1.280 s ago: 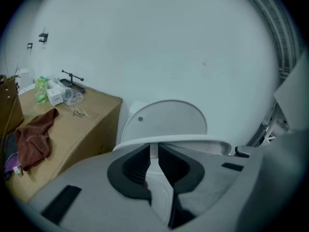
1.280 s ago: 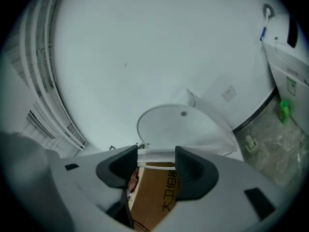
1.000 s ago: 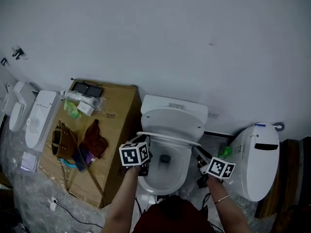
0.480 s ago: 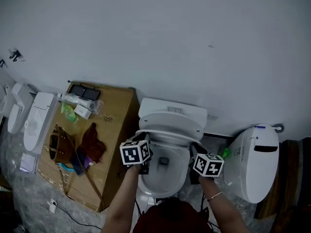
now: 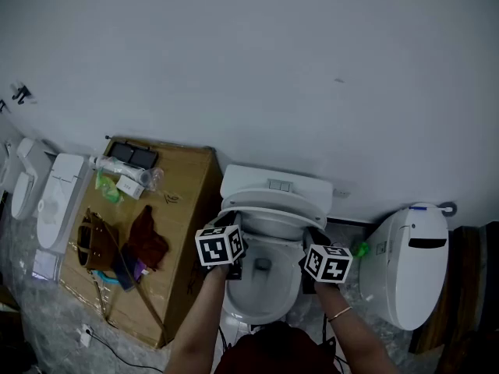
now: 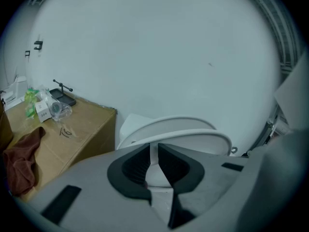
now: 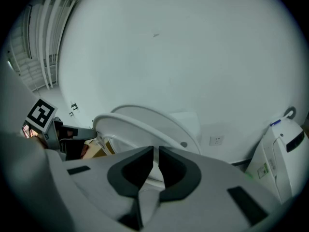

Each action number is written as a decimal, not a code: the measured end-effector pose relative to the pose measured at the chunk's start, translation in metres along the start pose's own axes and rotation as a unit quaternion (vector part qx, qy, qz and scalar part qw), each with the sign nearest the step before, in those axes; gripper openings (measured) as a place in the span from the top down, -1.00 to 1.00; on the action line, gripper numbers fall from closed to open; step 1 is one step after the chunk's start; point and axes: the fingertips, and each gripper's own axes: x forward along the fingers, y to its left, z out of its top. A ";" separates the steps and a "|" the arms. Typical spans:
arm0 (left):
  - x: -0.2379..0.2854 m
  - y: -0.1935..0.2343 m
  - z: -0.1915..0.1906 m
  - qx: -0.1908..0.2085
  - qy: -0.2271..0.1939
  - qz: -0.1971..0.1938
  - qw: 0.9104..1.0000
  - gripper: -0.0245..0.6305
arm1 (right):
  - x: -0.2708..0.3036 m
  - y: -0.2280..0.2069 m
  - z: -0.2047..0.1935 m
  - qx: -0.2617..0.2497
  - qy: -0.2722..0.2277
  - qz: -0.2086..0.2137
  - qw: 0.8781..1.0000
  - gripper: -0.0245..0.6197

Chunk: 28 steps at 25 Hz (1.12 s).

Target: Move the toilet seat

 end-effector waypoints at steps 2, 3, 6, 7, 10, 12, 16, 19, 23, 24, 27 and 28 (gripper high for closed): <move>0.004 0.000 0.003 0.001 -0.003 0.000 1.000 0.71 | 0.004 -0.002 0.003 -0.007 -0.001 -0.008 1.000 0.78; 0.006 0.000 0.005 0.002 -0.004 0.000 1.000 0.71 | 0.006 -0.002 0.004 -0.009 -0.001 -0.010 1.000 0.78; 0.012 -0.001 0.010 0.004 -0.007 -0.001 1.000 0.71 | 0.011 -0.005 0.010 -0.014 0.001 -0.011 1.000 0.78; 0.014 -0.001 0.012 0.006 -0.007 -0.001 1.000 0.71 | 0.013 -0.006 0.011 -0.017 0.002 -0.012 1.000 0.78; 0.020 -0.002 0.017 0.009 -0.007 -0.001 1.000 0.71 | 0.017 -0.009 0.016 -0.021 0.005 -0.013 1.000 0.78; 0.023 -0.001 0.020 0.011 -0.007 0.001 1.000 0.71 | 0.021 -0.009 0.019 -0.024 0.006 -0.015 1.000 0.78; 0.030 -0.003 0.025 0.014 -0.008 0.002 1.000 0.71 | 0.027 -0.012 0.023 -0.031 0.010 -0.019 0.999 0.78; 0.033 -0.004 0.027 0.016 -0.007 0.004 1.000 0.71 | 0.029 -0.014 0.025 -0.035 0.012 -0.020 0.999 0.78; 0.036 -0.005 0.025 0.020 -0.007 0.004 1.000 0.71 | 0.029 -0.015 0.025 -0.036 0.012 -0.020 0.999 0.80; 0.036 -0.006 0.024 0.021 -0.007 0.004 1.000 0.71 | 0.029 -0.015 0.025 -0.036 0.013 -0.020 0.999 0.80; 0.036 -0.006 0.026 0.024 -0.011 0.005 1.000 0.71 | 0.030 -0.014 0.025 -0.039 0.016 -0.017 0.999 0.80; 0.035 -0.006 0.026 0.025 -0.014 0.005 1.000 0.71 | 0.030 -0.013 0.025 -0.041 0.018 -0.016 0.999 0.80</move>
